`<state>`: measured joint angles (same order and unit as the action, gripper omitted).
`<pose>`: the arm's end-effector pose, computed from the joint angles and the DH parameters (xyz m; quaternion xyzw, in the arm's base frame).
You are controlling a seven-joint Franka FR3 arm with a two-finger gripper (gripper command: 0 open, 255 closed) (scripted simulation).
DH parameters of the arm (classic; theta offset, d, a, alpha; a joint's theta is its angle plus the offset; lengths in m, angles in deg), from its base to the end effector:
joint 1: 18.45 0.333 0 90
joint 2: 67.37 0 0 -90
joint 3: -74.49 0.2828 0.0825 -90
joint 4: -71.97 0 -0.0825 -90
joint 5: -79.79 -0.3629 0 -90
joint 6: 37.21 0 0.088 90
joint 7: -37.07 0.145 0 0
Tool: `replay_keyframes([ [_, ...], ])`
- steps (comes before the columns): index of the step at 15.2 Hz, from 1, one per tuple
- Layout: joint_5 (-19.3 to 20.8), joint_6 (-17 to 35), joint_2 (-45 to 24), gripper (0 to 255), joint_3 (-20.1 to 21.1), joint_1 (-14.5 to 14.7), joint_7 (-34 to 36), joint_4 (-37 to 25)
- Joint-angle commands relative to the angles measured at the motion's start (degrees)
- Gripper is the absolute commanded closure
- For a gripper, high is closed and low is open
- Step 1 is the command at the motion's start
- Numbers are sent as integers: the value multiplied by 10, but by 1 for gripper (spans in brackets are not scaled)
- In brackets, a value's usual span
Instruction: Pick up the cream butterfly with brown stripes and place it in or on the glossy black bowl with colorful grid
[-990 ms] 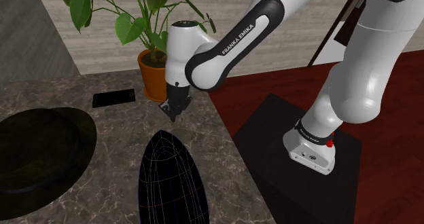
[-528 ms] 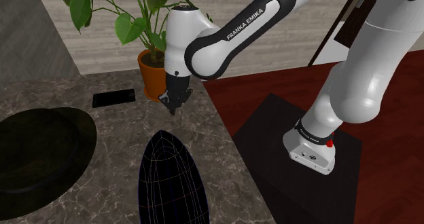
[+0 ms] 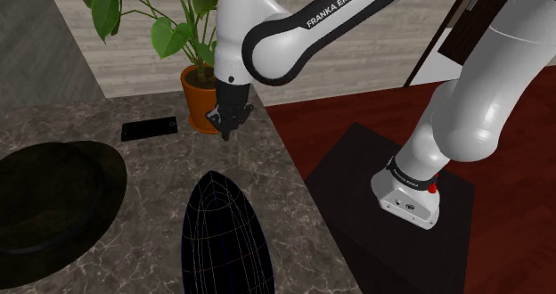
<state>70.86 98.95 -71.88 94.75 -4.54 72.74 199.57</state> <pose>0.4329 0.3016 0.2909 -0.9946 0.0681 0.0095 0.0782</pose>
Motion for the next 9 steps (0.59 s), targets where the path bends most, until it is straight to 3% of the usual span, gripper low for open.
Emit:
replay_keyframes([
  [1, -3, -16, 10, 255, 0, -1, 0, -6],
  [6, -7, -48, 29, 255, 0, -2, -1, -20],
  [9, -8, -38, 39, 255, 20, 19, 40, -6],
])
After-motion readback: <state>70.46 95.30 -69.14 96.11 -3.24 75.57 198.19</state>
